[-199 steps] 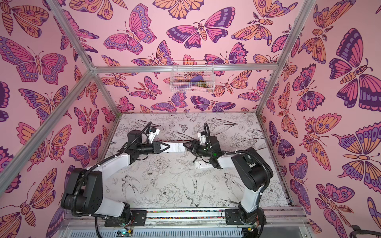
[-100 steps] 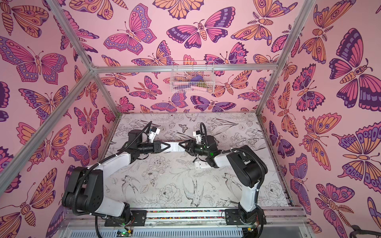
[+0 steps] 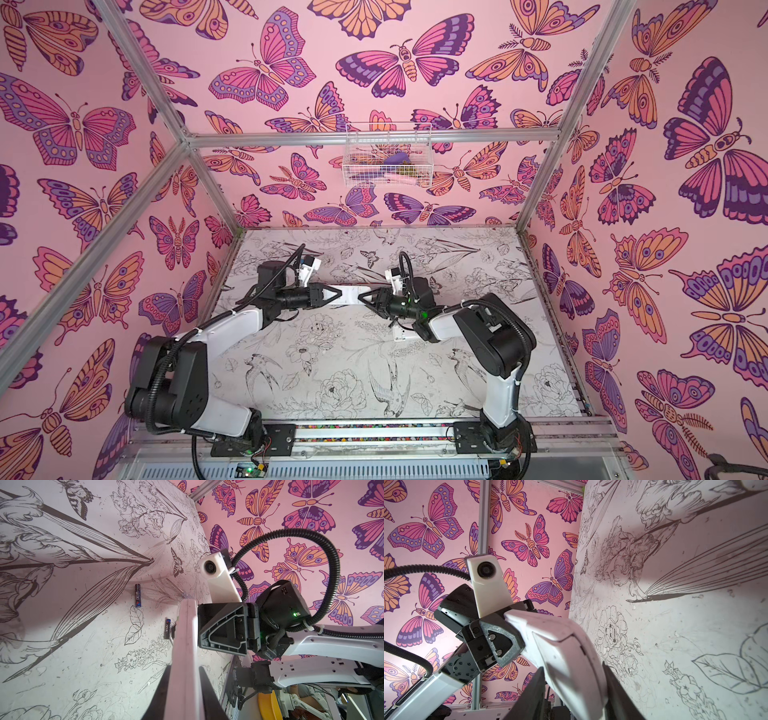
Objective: Unload the batteries from the remote control
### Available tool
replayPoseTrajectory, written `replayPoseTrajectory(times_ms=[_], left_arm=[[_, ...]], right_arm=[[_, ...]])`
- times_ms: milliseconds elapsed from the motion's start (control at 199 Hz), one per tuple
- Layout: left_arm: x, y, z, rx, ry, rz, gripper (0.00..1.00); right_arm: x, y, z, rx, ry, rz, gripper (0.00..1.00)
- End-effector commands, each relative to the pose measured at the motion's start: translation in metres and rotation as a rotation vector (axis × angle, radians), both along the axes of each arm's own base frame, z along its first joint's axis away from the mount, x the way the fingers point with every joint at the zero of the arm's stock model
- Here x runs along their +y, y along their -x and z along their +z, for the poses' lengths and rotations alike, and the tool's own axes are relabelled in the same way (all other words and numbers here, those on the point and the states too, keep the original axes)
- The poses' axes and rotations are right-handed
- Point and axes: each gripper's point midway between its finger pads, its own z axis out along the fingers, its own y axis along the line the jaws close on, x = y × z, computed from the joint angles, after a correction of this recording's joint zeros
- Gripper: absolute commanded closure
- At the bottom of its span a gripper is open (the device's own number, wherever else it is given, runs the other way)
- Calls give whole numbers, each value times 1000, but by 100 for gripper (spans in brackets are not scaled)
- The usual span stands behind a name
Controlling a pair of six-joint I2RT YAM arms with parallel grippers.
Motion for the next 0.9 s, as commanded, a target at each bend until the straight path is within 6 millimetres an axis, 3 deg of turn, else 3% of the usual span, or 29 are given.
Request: replayPoseTrajectory(times_ms=[0, 256, 381, 772, 898], left_arm=[[0, 1, 7, -26, 7, -9, 100], [2, 3, 11, -36, 11, -14, 100], [4, 1, 3, -36, -10, -1, 100], [6, 1, -7, -23, -33, 4, 100], [7, -1, -13, -25, -52, 12, 100]], right_arm=[[5, -3, 9, -32, -12, 4, 60], [-5, -5, -3, -15, 29, -30, 68], [-12, -4, -4, -21, 37, -40, 70], [-18, 0, 12, -67, 54, -24, 69], [-22, 0, 8, -65, 74, -25, 69]])
